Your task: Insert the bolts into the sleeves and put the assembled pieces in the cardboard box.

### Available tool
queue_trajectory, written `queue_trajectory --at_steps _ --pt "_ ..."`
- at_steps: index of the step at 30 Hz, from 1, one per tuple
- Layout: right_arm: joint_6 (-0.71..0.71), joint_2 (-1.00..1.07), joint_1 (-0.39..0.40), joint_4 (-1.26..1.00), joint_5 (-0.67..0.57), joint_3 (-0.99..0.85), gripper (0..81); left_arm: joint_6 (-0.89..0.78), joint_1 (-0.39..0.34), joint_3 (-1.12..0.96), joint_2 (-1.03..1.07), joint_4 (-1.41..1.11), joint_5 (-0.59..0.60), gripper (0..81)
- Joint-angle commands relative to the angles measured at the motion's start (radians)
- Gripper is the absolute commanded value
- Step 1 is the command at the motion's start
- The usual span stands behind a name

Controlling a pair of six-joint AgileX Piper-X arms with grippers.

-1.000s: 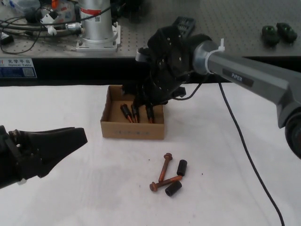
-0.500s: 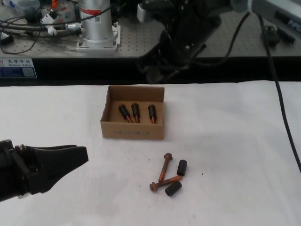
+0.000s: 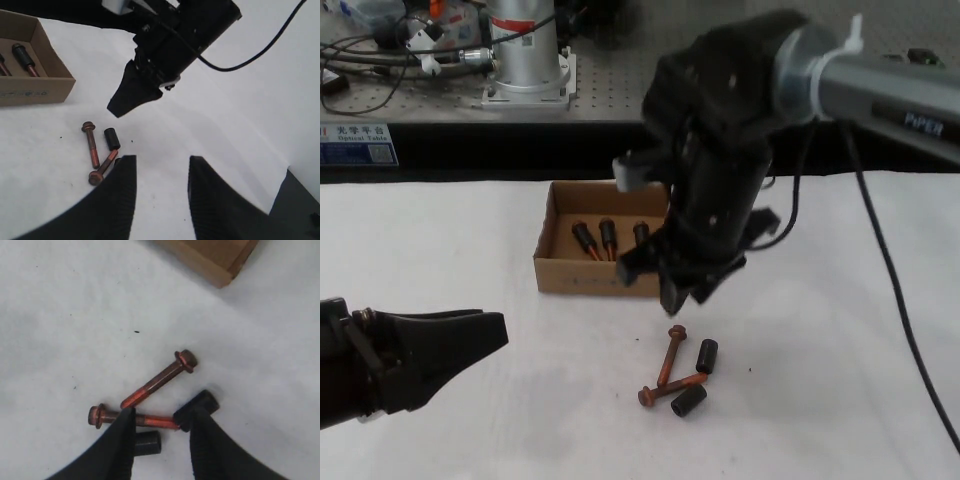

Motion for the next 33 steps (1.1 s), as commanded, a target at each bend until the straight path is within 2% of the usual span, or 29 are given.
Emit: queue_trajectory --at_steps 1,3,7,14,21,29,33 --pt "0.066 -0.054 0.02 -0.046 0.053 0.042 27.4 -0.005 0.003 -0.006 -0.011 -0.011 0.016 26.0" --pt "0.133 -0.088 0.041 -0.103 0.099 0.098 27.4 -0.019 0.003 -0.006 -0.011 -0.011 0.016 26.0" --pt "0.302 -0.132 0.066 -0.253 0.106 0.196 27.4 -0.023 0.003 -0.006 -0.011 -0.011 0.016 26.0" --pt "0.544 -0.105 0.076 -0.379 0.106 0.237 27.4 -0.038 0.003 -0.006 -0.011 -0.011 0.016 26.0" --pt "0.598 -0.057 0.061 -0.318 0.173 0.237 27.4 -0.046 0.003 -0.006 -0.011 -0.011 0.016 26.0" --pt "0.601 -0.021 0.039 -0.328 0.169 0.237 27.4 -0.046 0.003 -0.006 -0.011 -0.011 0.016 26.0" --pt "0.601 -0.004 0.033 -0.382 0.111 0.237 27.4 -0.046 0.003 -0.006 -0.011 -0.011 0.016 26.0"
